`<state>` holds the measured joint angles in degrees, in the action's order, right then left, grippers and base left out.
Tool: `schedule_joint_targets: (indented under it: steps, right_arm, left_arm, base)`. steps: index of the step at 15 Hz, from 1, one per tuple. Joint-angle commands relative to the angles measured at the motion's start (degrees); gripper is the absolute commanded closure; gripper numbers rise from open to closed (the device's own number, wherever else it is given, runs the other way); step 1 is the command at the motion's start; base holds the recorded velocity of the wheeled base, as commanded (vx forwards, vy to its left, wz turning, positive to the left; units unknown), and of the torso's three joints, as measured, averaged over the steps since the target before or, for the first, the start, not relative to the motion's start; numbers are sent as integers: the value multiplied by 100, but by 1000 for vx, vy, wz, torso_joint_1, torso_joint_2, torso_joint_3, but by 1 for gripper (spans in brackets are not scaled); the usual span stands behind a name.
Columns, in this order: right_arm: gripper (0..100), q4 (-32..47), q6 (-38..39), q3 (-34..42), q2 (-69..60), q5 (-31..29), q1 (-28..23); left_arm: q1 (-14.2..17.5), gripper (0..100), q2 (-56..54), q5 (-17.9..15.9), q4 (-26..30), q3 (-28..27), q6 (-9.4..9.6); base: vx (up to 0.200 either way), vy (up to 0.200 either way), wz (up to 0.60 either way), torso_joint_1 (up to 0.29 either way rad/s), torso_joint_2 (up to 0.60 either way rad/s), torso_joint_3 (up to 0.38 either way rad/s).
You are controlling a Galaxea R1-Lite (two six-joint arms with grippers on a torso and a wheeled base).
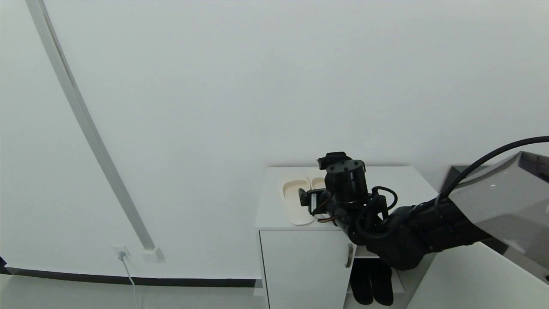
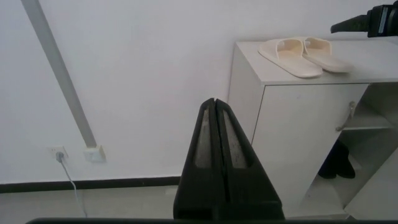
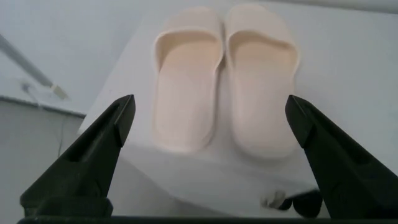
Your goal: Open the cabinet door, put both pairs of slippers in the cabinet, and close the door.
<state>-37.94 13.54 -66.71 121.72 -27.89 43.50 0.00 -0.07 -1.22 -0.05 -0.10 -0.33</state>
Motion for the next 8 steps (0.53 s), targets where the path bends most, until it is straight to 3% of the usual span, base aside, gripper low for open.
schedule_joint_targets:
  steps: [1, 3, 8]
  right_arm:
    - [0, -302, -27, 325, 247, -6, 19]
    - [0, -697, -62, 562, 405, 3, 63]
    - [0, -847, -62, 123, 1090, 65, -69]
  left_arm:
    - [0, 100, 7, -1, -4, 1, -2]
    - [0, 100, 7, -1, -4, 1, -2]
    - [0, 100, 7, 8, -4, 1, -20]
  base:
    - [200, 0, 0, 7, -2, 2]
    - [200, 0, 0, 10, 0, 5]
    - [0, 0, 0, 0, 0, 0]
